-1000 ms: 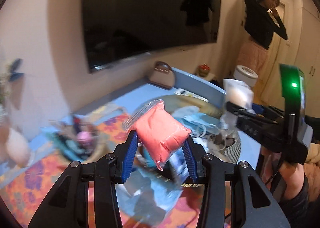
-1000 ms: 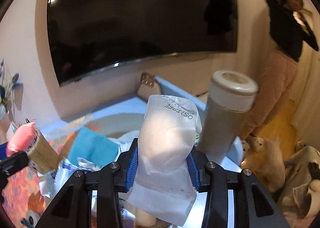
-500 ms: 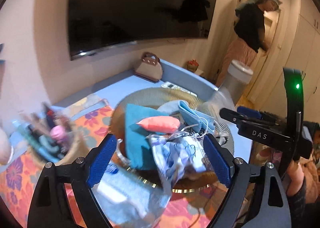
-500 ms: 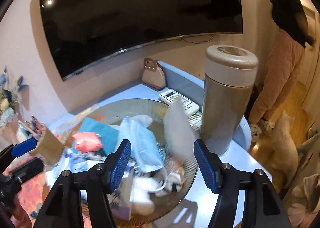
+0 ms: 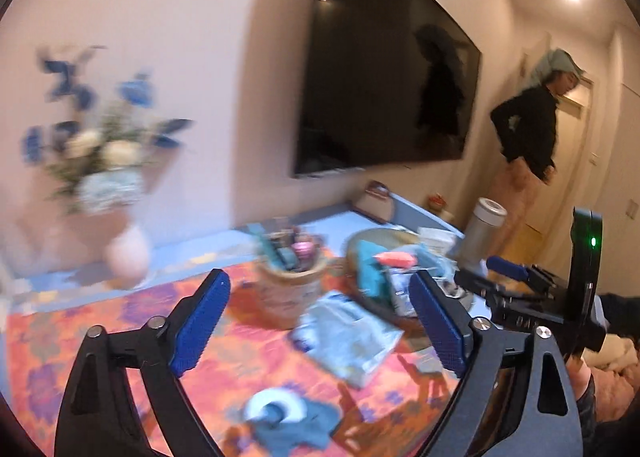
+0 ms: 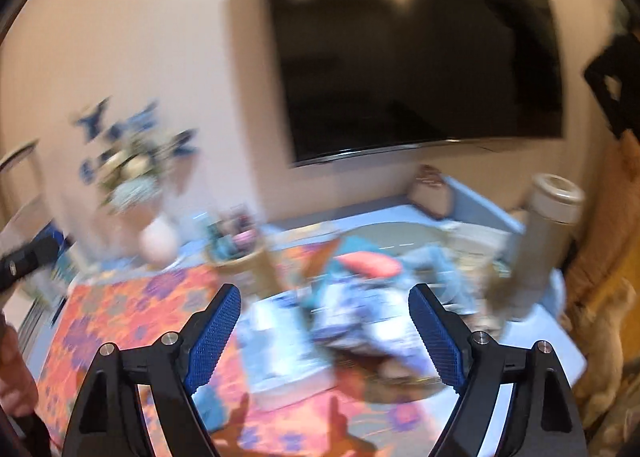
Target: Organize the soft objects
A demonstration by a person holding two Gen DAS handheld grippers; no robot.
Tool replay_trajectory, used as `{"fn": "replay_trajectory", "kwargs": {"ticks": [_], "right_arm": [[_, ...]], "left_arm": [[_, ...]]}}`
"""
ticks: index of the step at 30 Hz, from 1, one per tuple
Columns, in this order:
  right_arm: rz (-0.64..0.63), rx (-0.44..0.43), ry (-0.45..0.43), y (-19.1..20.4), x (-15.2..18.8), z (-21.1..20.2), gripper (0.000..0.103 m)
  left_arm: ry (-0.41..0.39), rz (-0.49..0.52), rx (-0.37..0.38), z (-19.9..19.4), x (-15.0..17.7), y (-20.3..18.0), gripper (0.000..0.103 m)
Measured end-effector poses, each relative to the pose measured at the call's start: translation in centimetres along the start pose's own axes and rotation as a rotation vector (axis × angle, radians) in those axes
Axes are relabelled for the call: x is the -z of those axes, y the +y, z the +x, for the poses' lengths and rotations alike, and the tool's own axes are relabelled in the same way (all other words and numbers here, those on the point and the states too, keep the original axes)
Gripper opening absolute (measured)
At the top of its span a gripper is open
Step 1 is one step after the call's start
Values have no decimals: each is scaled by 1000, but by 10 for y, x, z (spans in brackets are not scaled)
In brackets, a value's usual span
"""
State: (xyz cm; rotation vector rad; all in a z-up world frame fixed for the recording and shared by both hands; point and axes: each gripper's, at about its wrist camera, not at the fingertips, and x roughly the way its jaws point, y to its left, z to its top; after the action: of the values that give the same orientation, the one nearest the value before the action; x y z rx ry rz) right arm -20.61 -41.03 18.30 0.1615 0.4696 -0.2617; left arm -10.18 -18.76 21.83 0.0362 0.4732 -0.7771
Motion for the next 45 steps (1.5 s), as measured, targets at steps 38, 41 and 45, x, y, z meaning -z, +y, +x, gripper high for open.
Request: {"fn": "replay_trajectory", "kwargs": {"ticks": [38, 41, 45], "right_arm": [[-82, -383, 386, 118, 137, 116, 92], [-57, -350, 400, 130, 139, 117, 95], [-198, -201, 381, 155, 144, 119, 82]], "left_arm": [[287, -168, -439, 53, 172, 131, 96], [301, -122, -419, 60, 164, 122, 96], [282, -103, -306, 66, 137, 104, 96]]}}
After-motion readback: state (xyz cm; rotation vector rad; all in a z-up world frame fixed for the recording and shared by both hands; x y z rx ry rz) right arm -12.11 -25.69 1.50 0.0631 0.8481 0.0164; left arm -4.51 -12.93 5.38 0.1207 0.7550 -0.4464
